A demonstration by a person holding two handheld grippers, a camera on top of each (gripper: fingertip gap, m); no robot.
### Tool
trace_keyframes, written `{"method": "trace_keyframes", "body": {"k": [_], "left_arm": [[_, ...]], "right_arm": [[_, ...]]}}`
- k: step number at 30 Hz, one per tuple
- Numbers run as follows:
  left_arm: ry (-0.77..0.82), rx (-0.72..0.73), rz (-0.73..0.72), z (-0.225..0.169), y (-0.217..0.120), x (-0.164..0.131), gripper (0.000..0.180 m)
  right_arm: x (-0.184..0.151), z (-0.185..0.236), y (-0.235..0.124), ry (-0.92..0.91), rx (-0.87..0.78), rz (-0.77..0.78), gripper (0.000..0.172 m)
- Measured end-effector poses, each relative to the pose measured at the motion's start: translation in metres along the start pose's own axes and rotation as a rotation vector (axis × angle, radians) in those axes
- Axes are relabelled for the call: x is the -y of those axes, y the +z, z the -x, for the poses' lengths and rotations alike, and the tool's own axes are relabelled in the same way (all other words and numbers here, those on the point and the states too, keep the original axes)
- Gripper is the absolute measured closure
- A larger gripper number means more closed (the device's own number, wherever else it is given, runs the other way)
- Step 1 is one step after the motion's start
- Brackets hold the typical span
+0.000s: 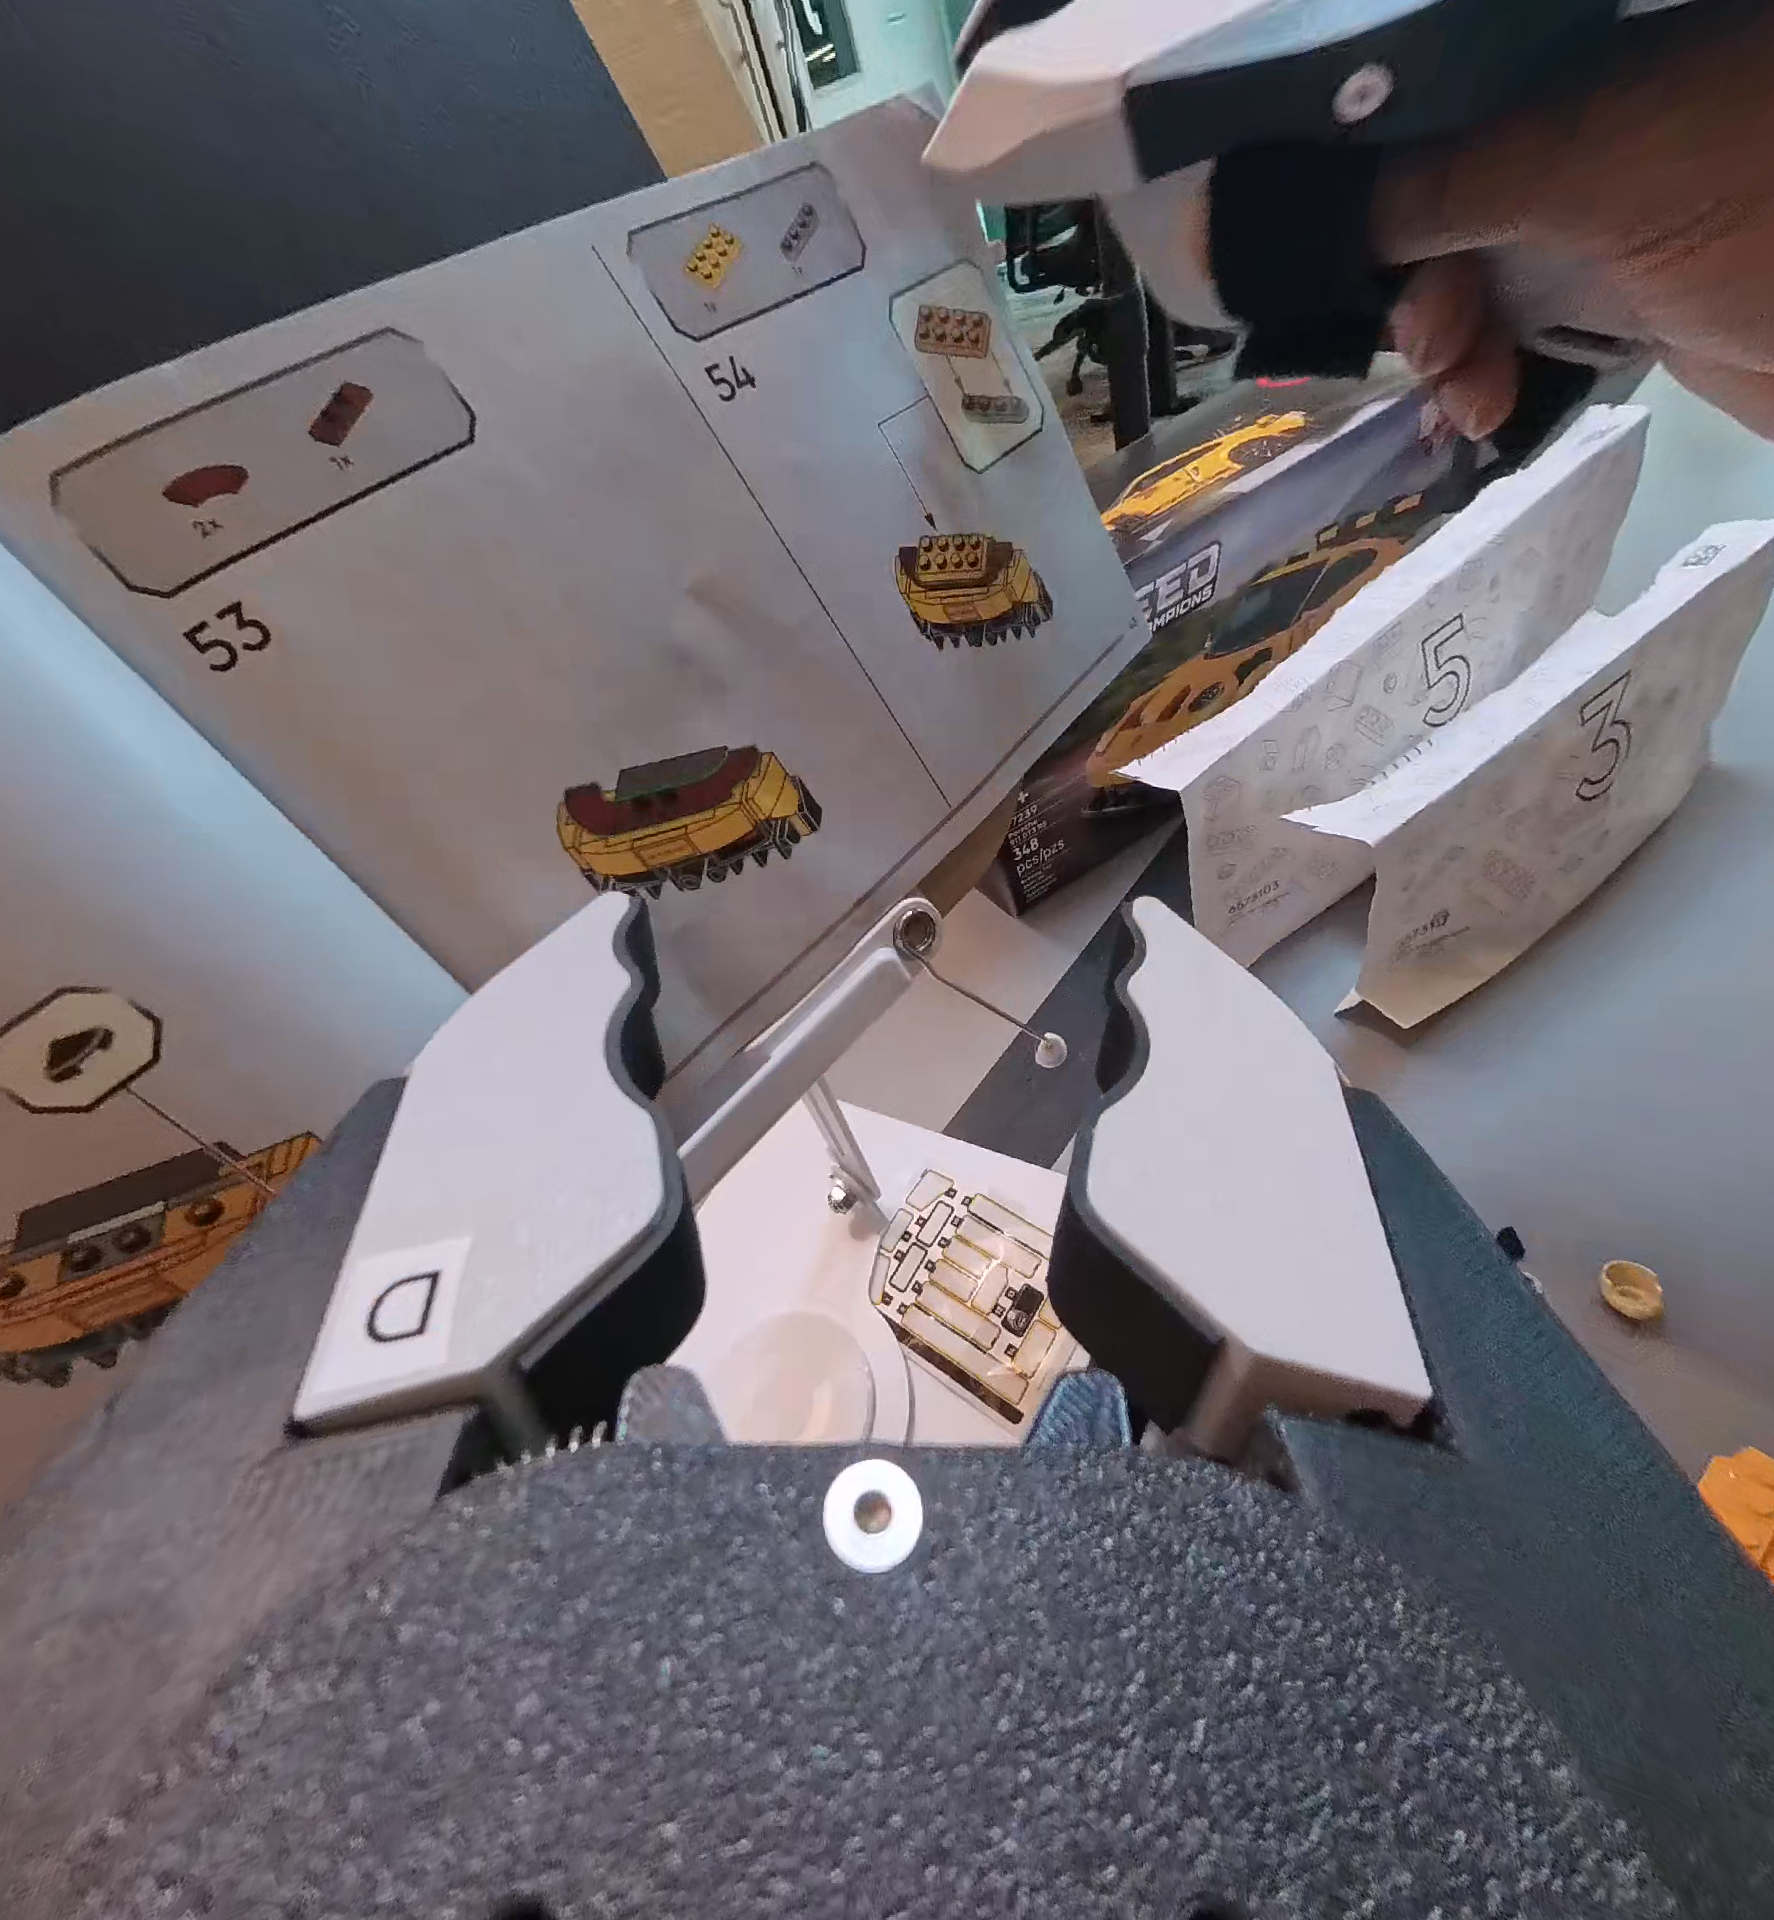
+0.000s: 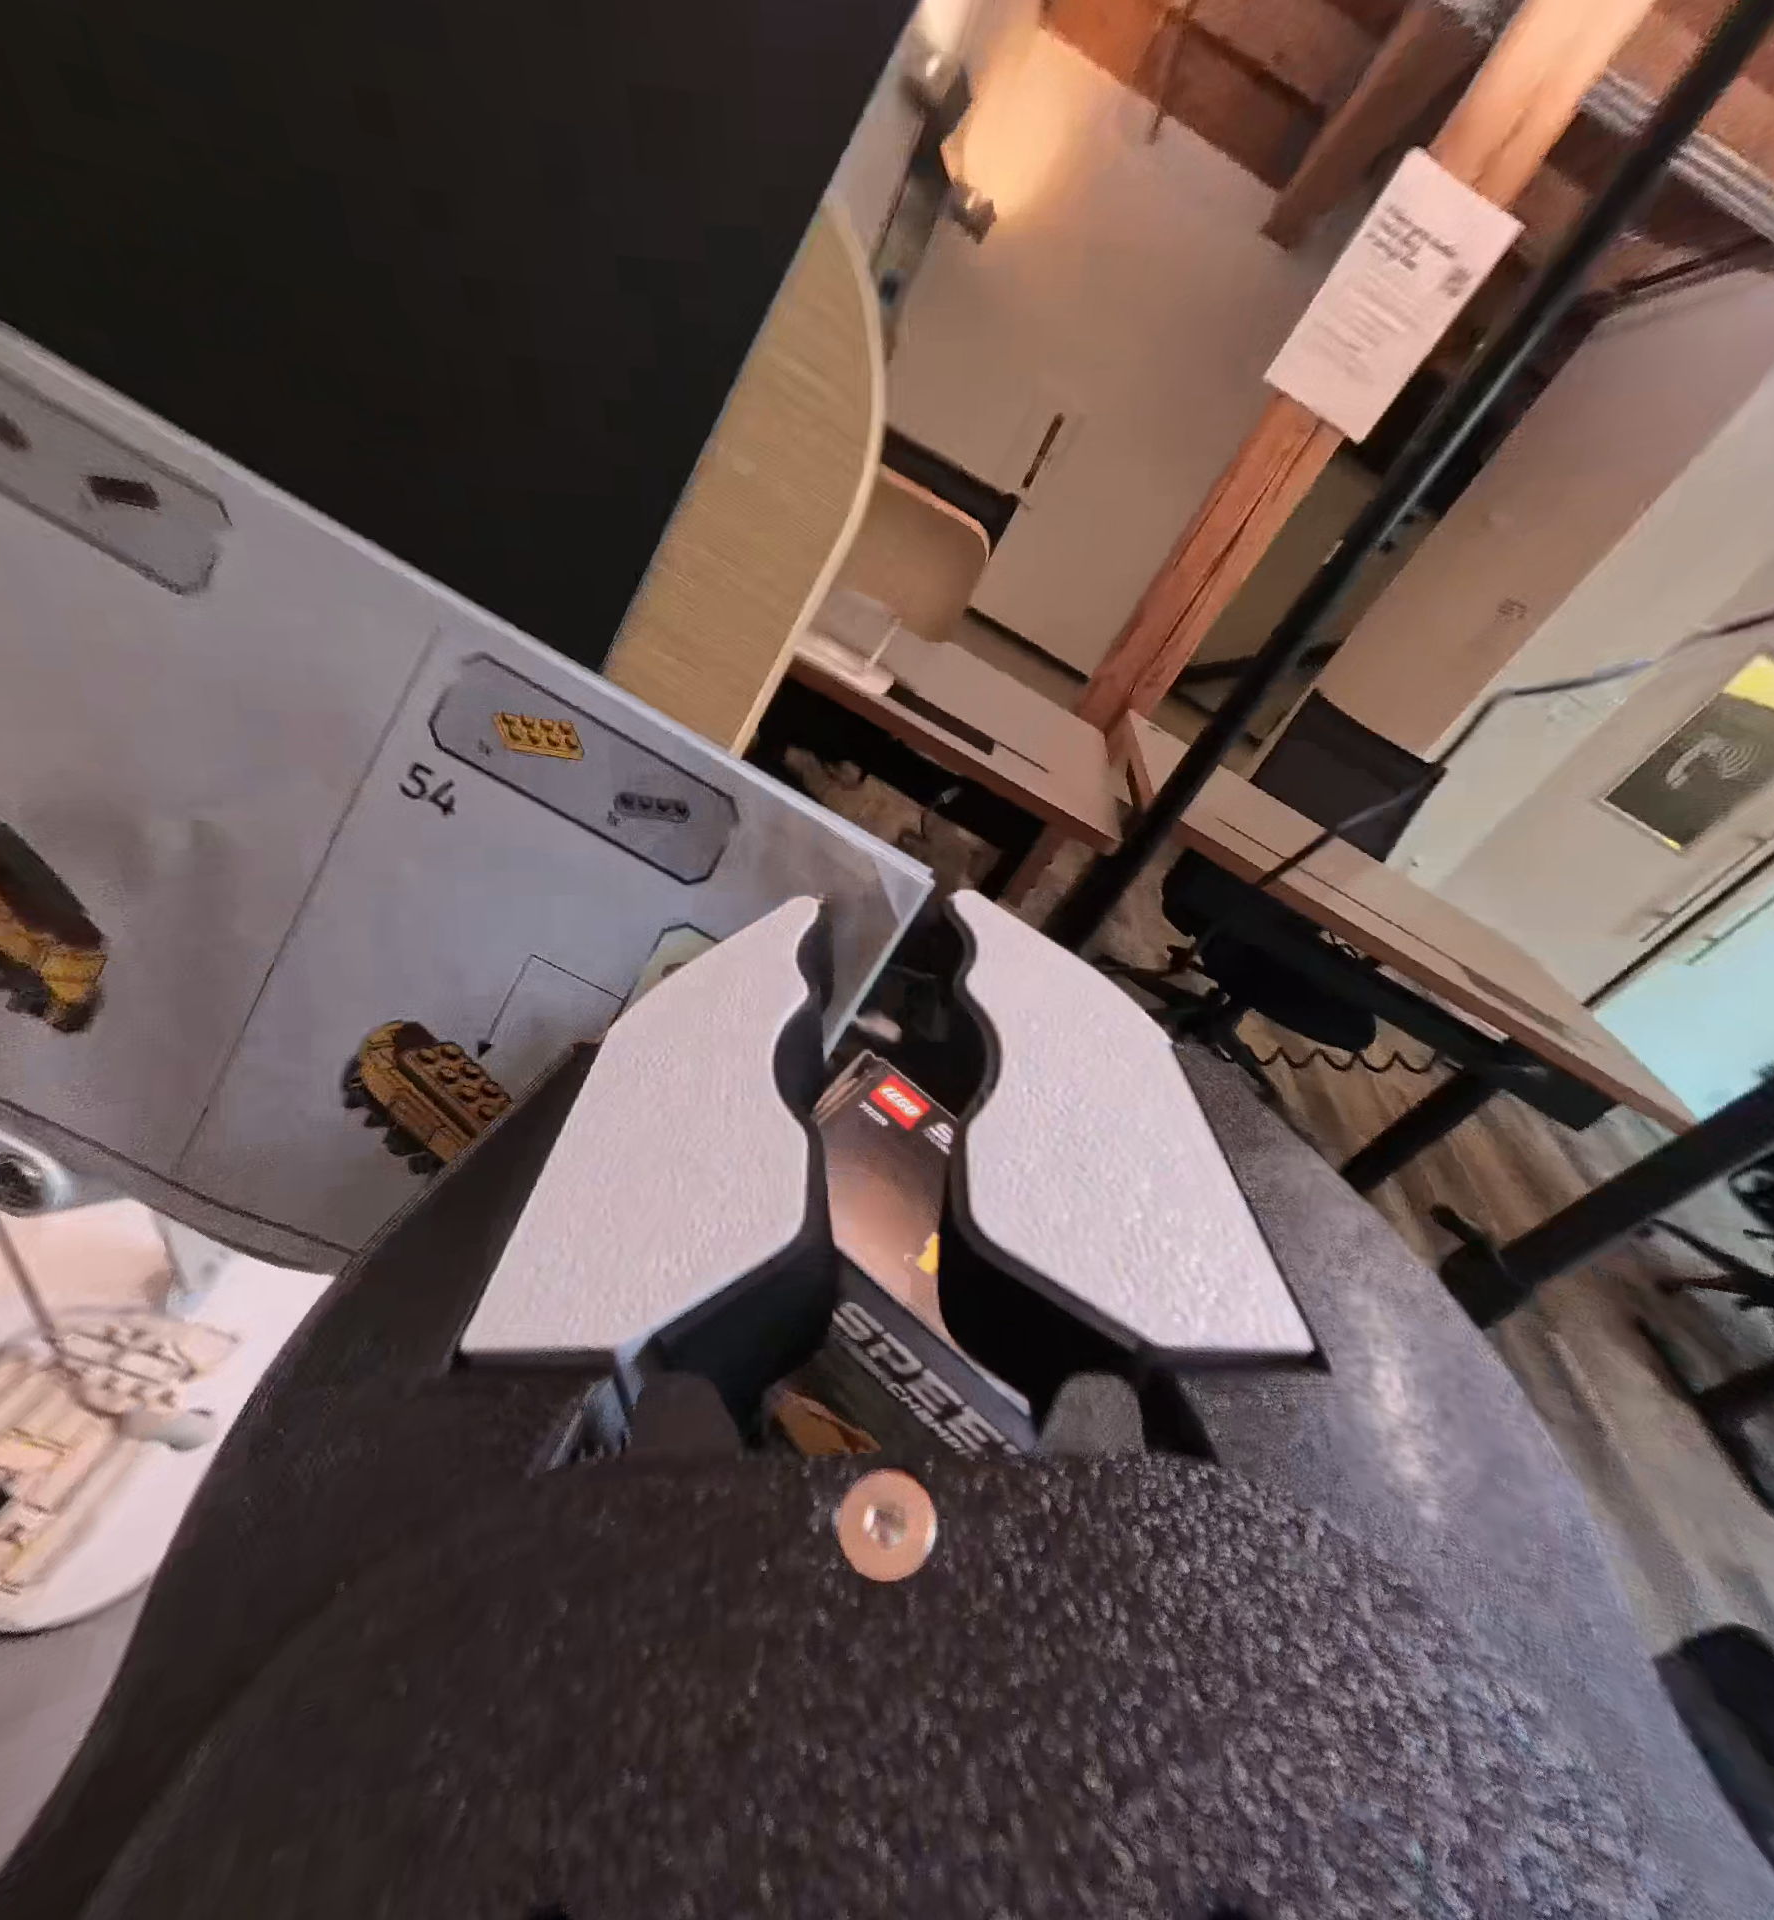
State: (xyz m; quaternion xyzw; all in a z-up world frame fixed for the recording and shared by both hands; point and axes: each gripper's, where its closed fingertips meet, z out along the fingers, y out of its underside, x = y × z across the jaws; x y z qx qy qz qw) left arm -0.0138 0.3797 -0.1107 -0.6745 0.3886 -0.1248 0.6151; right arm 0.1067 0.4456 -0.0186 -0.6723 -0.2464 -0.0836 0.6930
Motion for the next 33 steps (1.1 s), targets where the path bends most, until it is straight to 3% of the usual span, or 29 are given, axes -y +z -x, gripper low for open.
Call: {"method": "trace_keyframes", "body": {"k": [3, 6, 9, 13, 19, 27, 33], "left_arm": [[-0.003, -0.002, -0.007, 0.0, 0.001, -0.001, 0.098], [-0.007, -0.001, -0.009, 0.0, 0.002, -0.002, 0.098], [-0.015, 0.002, -0.014, 0.0, 0.003, -0.001, 0.098], [-0.046, -0.007, -0.031, 0.0, 0.002, 0.0, 0.098], [-0.083, 0.044, -0.057, 0.001, -0.019, -0.002, 0.099], [-0.187, 0.134, -0.107, 0.006, -0.047, -0.02, 0.1], [-0.267, 0.262, -0.173, 0.033, -0.071, -0.031, 0.102]], "right_arm": [[0.018, 0.007, -0.028, 0.053, 0.023, -0.151, 0.151], [0.029, 0.048, -0.049, -0.054, 0.174, -0.252, 0.152], [0.011, 0.095, -0.045, -0.17, 0.296, -0.222, 0.153], [-0.021, 0.121, -0.019, -0.149, 0.248, -0.12, 0.155], [-0.036, 0.118, -0.01, 0.041, 0.073, -0.097, 0.156], [-0.046, 0.111, -0.015, 0.227, 0.042, -0.088, 0.15], [-0.05, 0.098, -0.026, 0.3, 0.008, -0.094, 0.147]]}}
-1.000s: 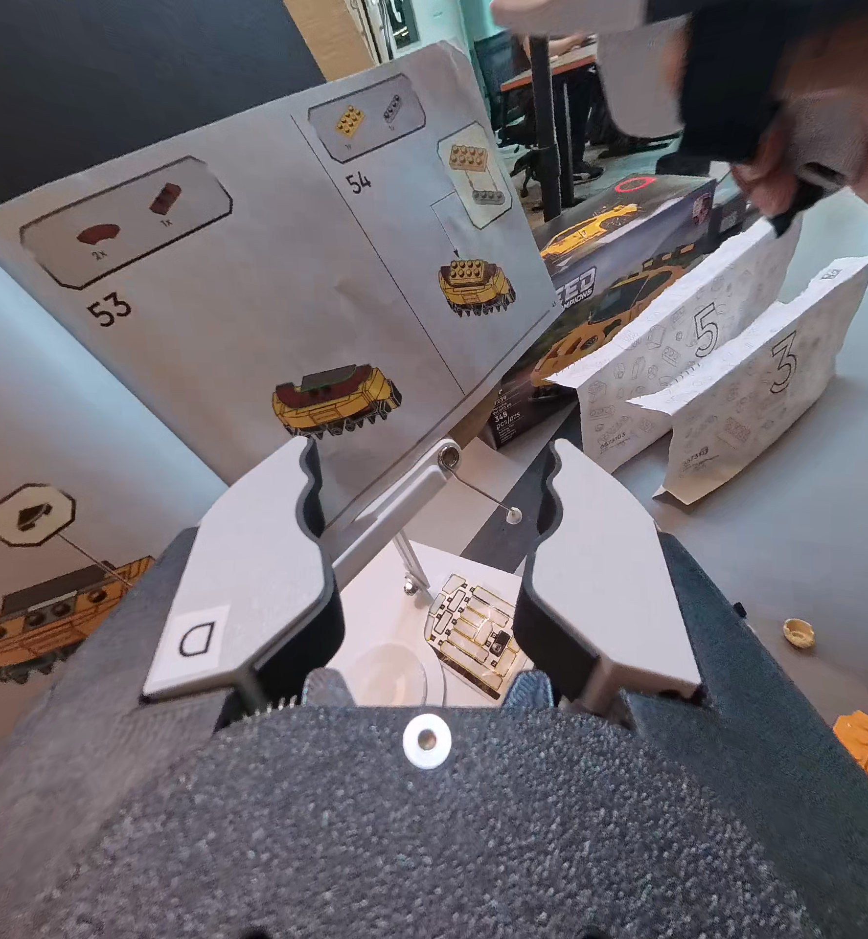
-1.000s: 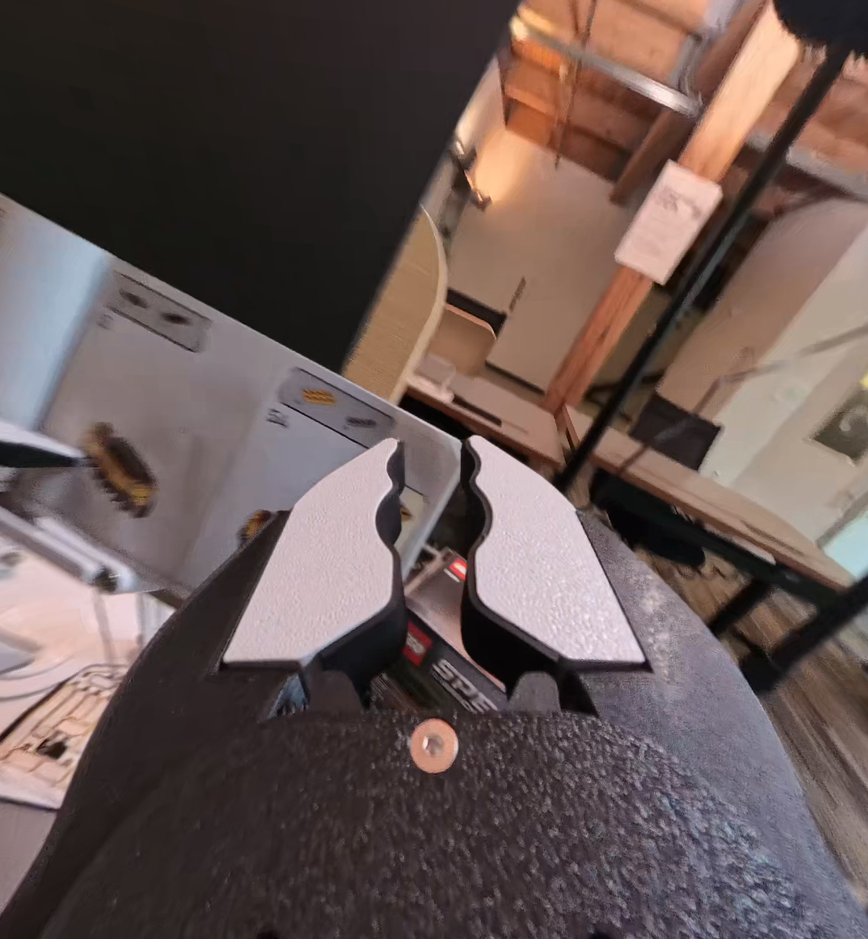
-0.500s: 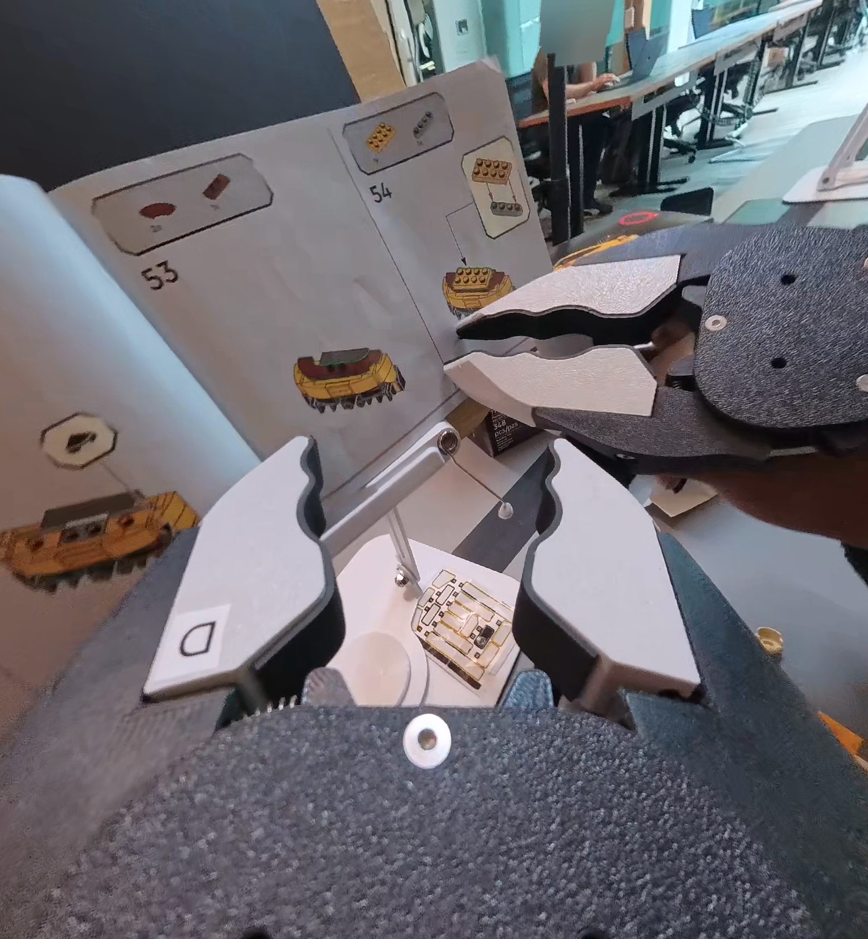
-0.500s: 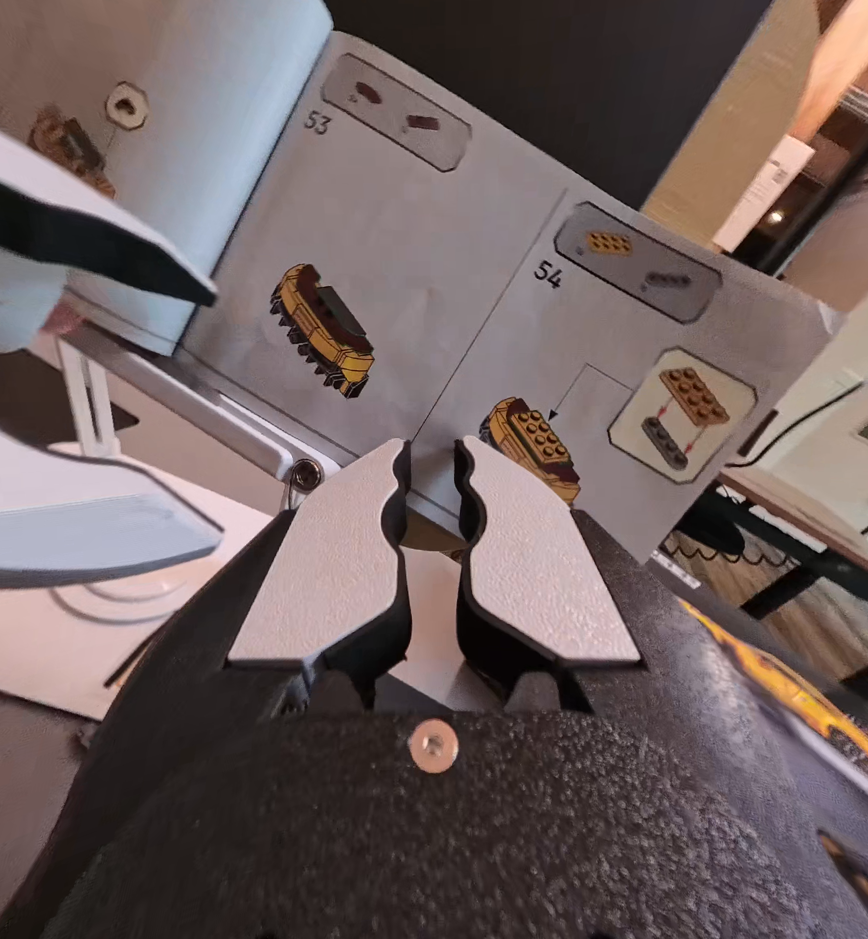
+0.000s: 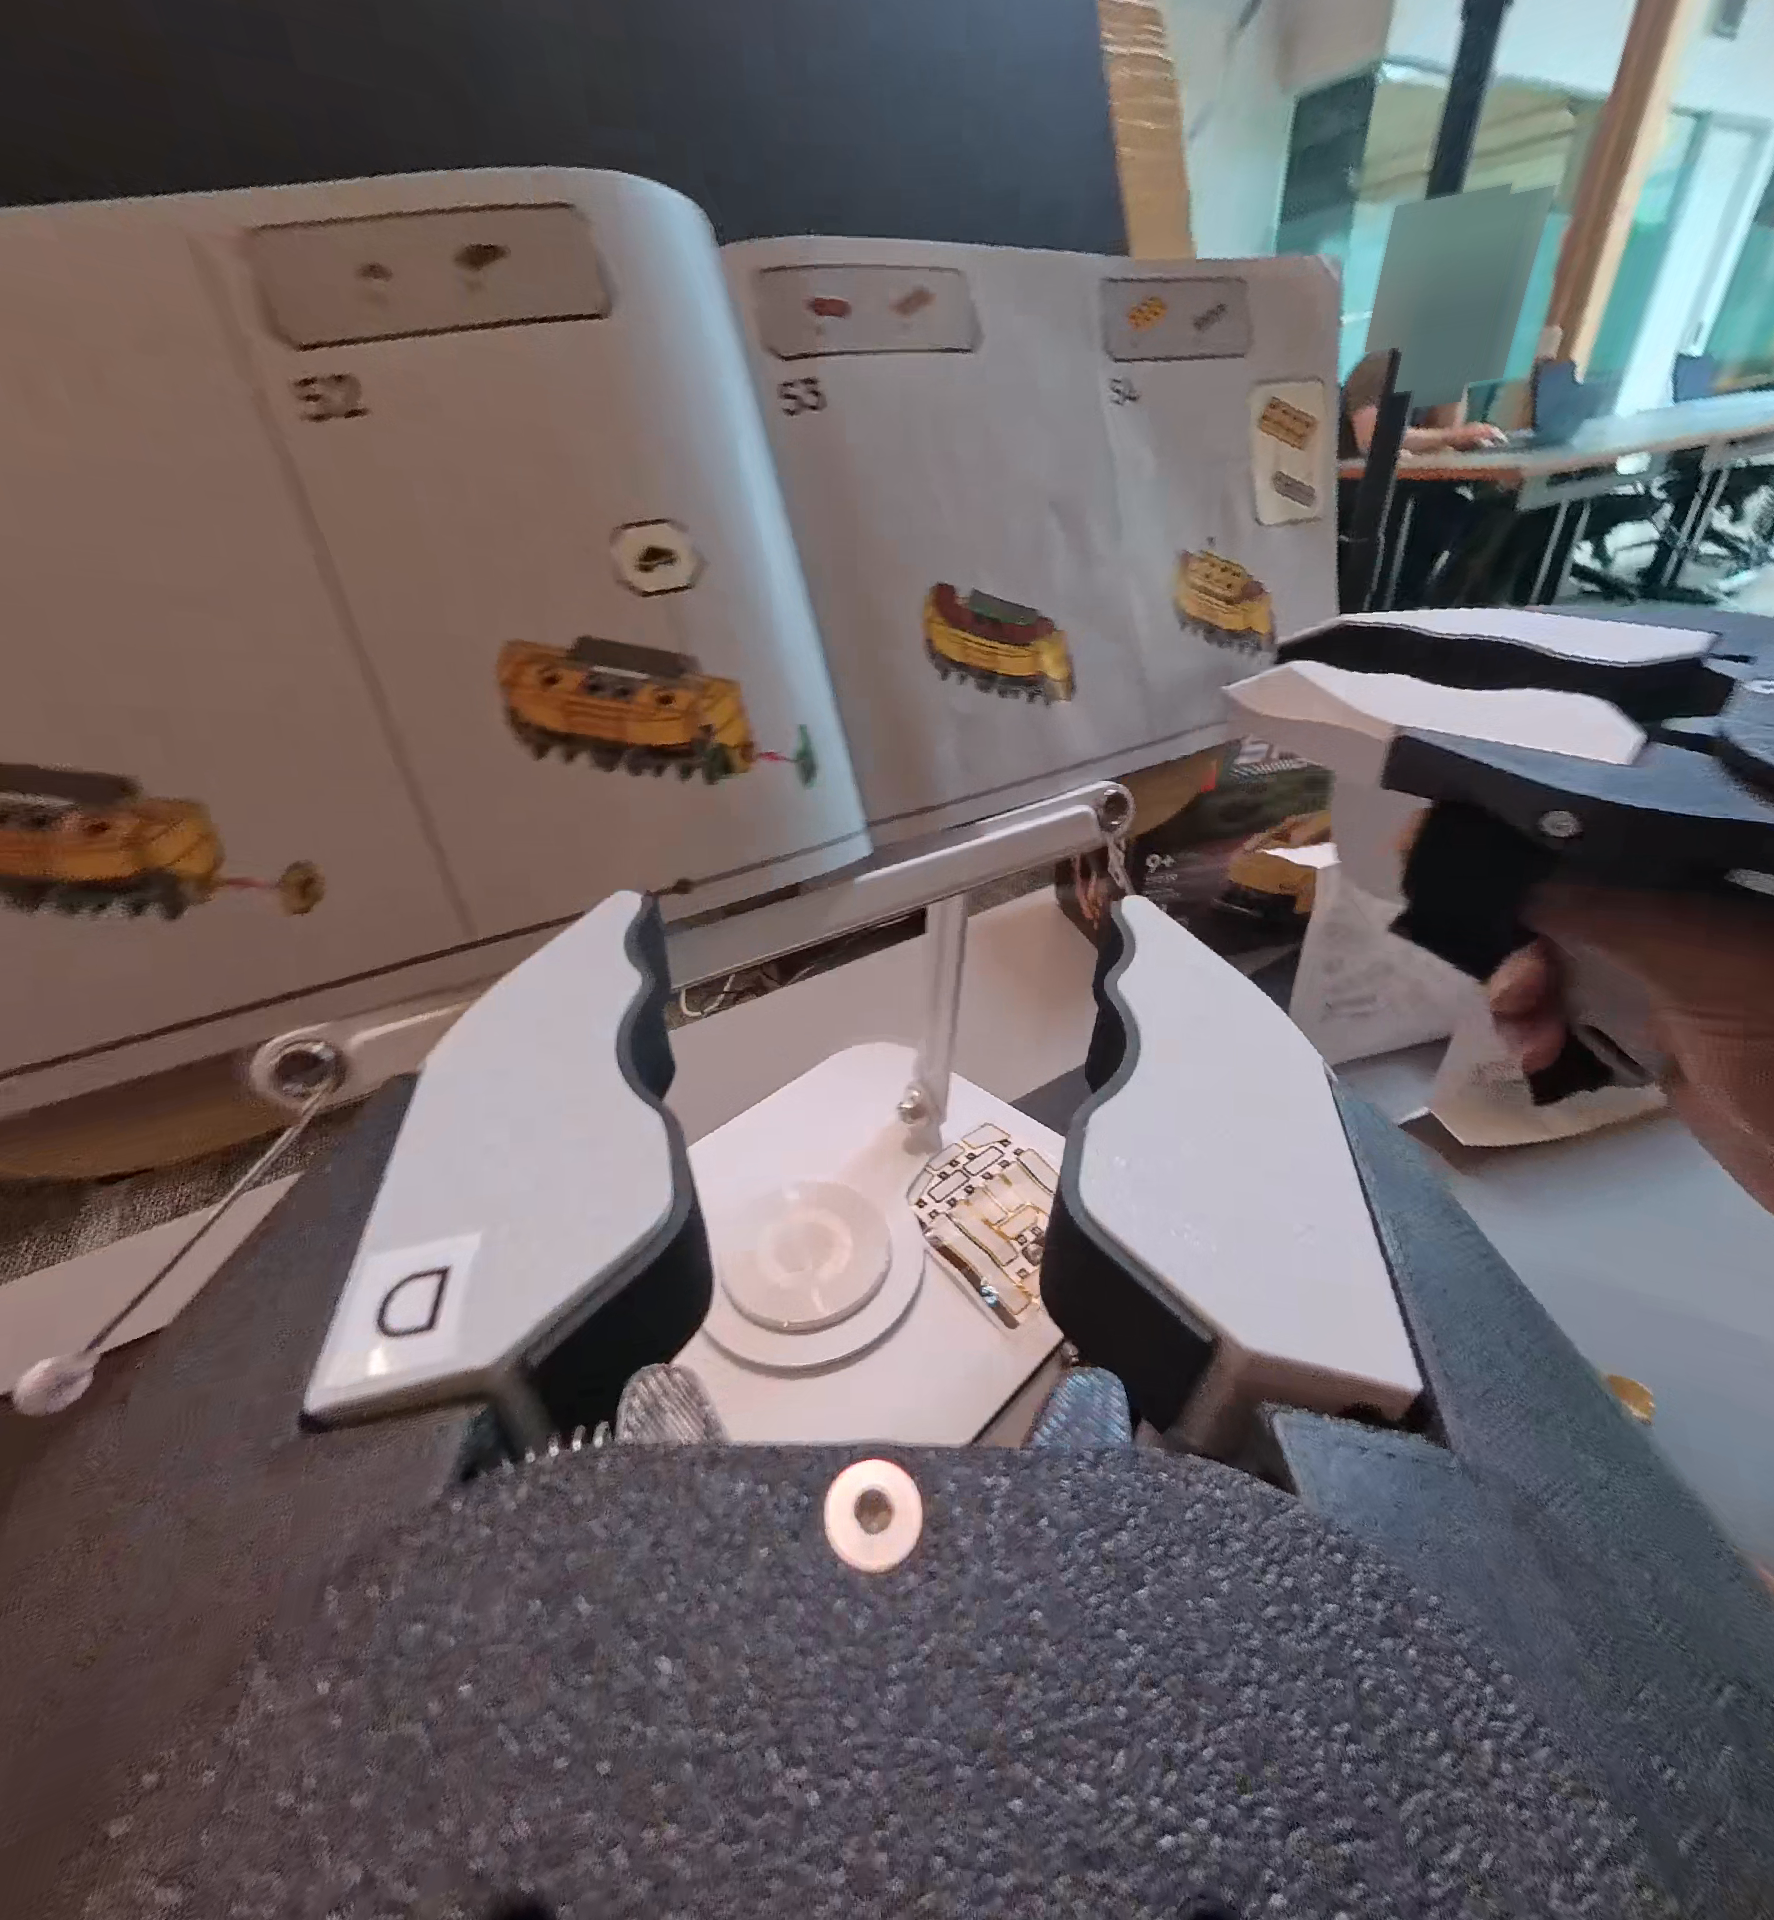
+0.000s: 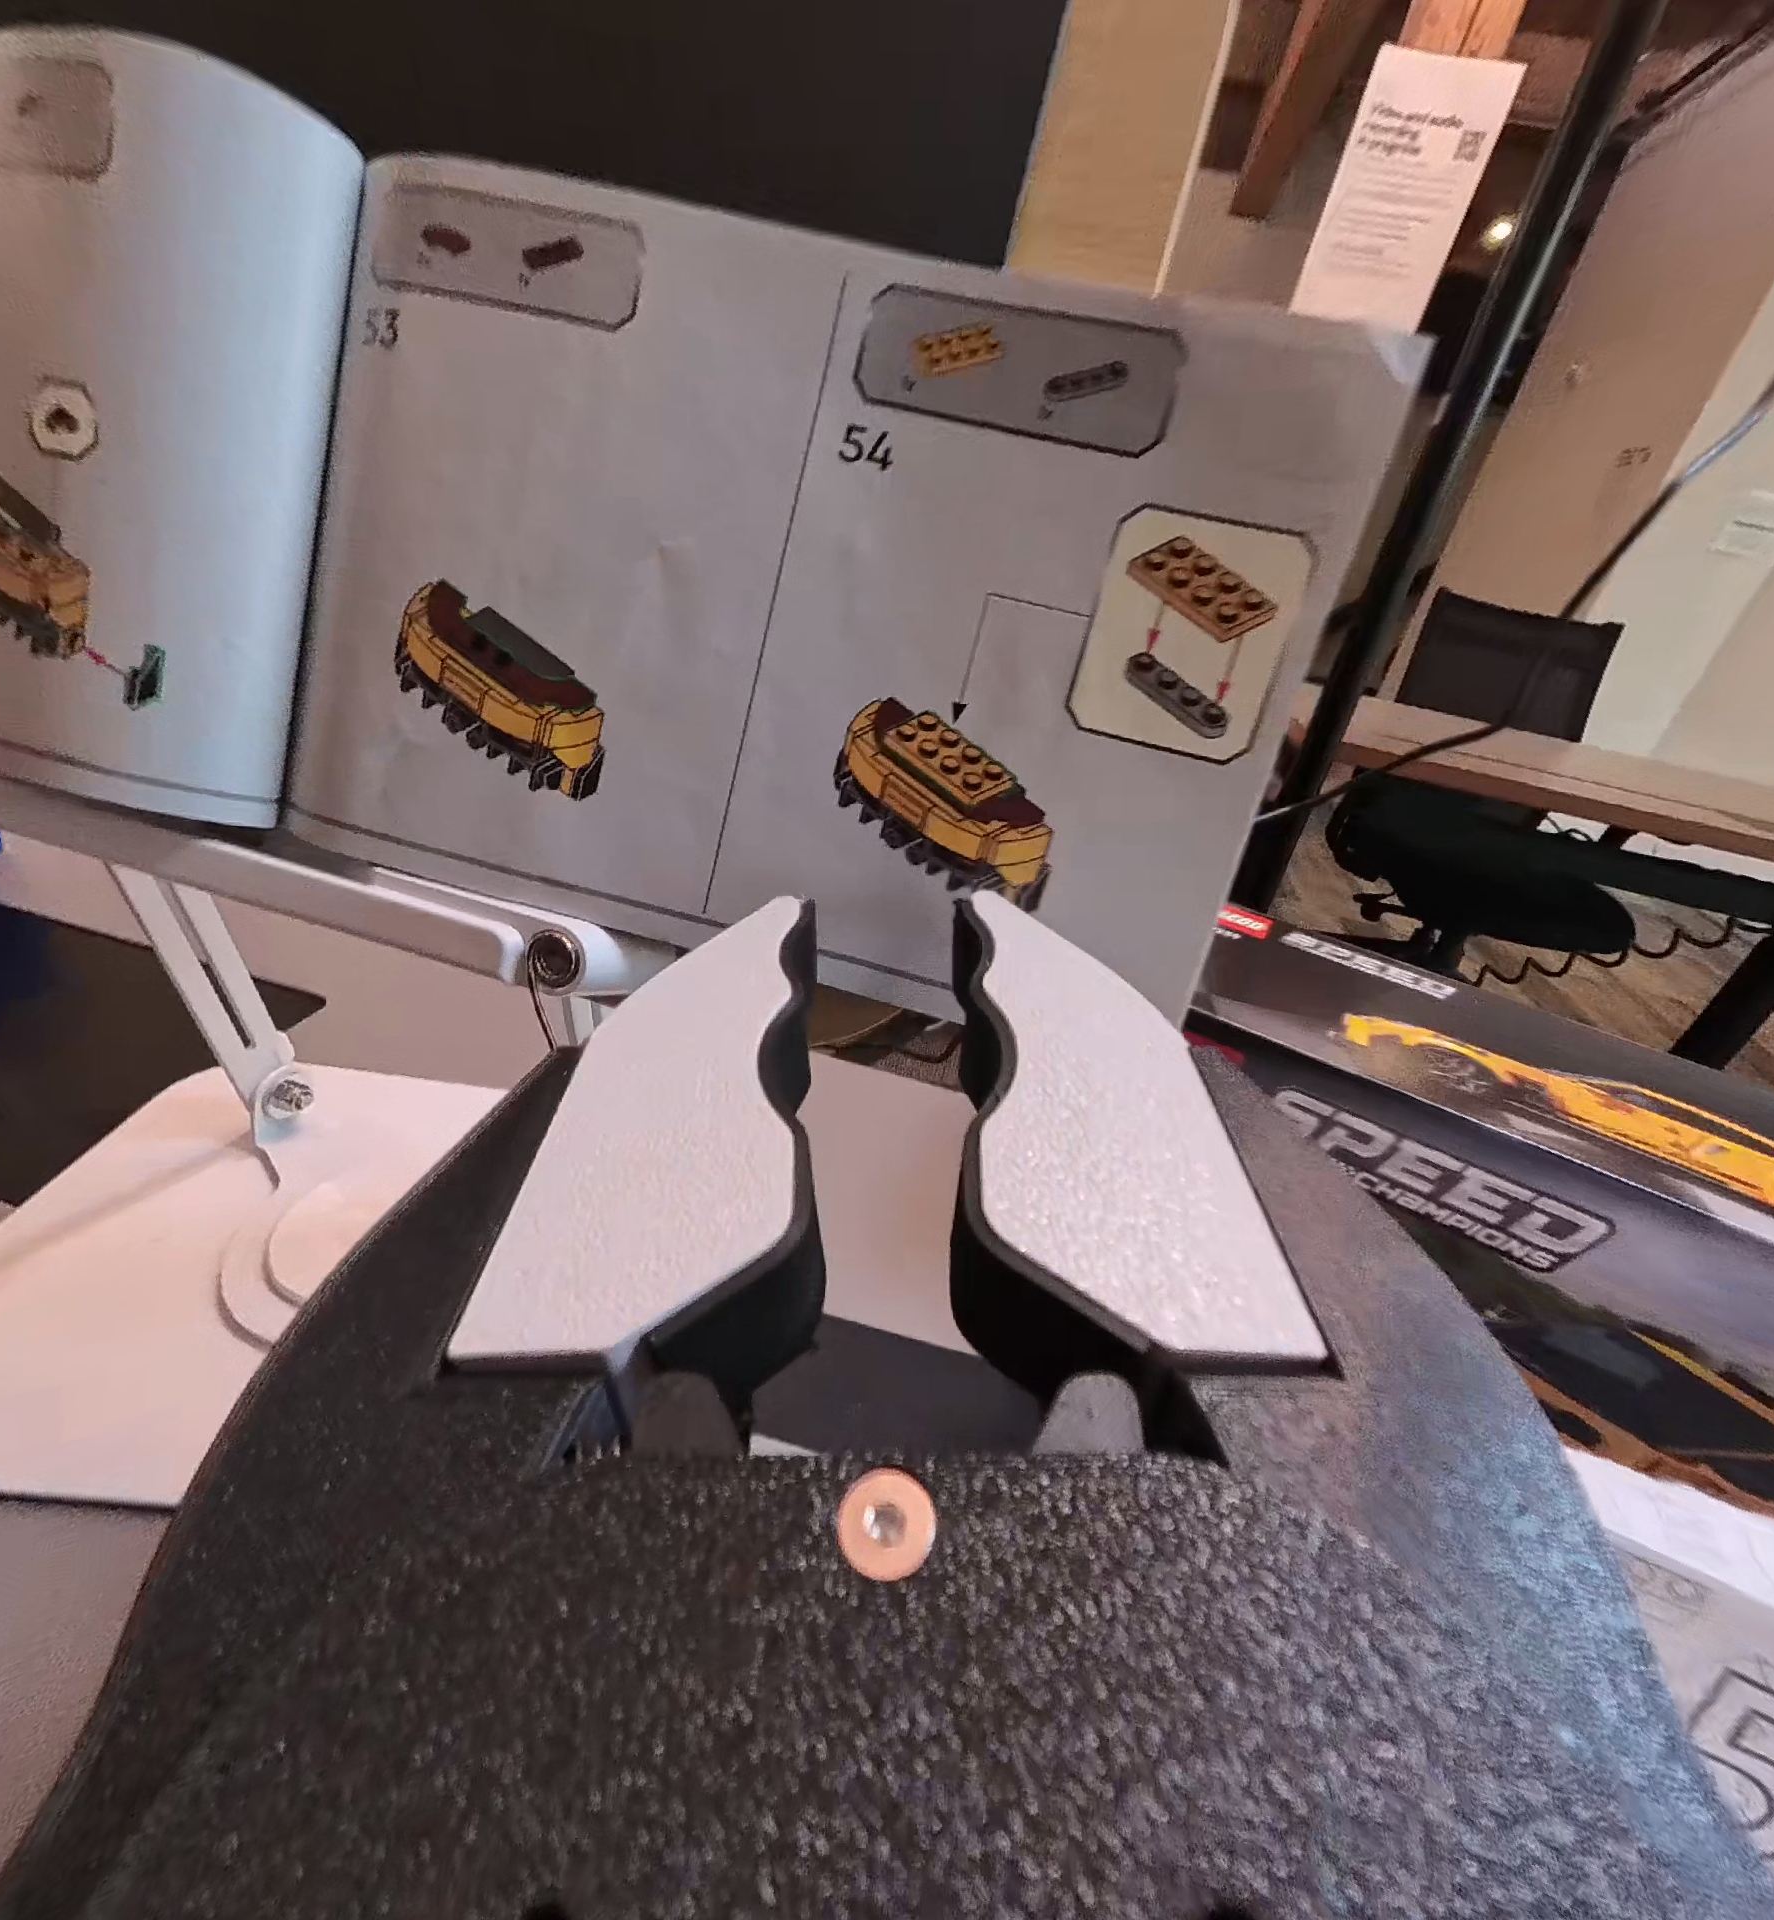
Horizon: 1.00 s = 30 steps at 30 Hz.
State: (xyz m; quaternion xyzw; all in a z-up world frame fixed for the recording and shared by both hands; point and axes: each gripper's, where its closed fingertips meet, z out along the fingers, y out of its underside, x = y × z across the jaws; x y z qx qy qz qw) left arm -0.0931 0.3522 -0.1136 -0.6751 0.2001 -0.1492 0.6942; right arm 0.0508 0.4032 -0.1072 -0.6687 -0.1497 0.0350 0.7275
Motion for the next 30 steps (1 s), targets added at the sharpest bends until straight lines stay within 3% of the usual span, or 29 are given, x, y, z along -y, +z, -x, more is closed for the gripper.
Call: {"method": "trace_keyframes", "body": {"k": [12, 15, 22, 30], "left_arm": [[-0.022, 0.058, -0.033, 0.022, -0.014, 0.003, 0.109], [-0.043, 0.057, -0.018, 0.024, -0.017, 0.001, 0.121], [-0.024, 0.082, -0.043, 0.034, -0.026, 0.005, 0.153], [-0.017, 0.085, -0.058, 0.037, -0.031, 0.007, 0.174]], "right_arm": [[0.008, 0.006, -0.013, 0.06, 0.025, -0.018, 0.142], [0.009, 0.008, -0.017, 0.063, 0.035, -0.029, 0.144], [0.017, 0.007, -0.022, 0.057, 0.041, -0.07, 0.172], [0.015, 0.021, -0.022, 0.049, 0.061, -0.065, 0.172]]}}
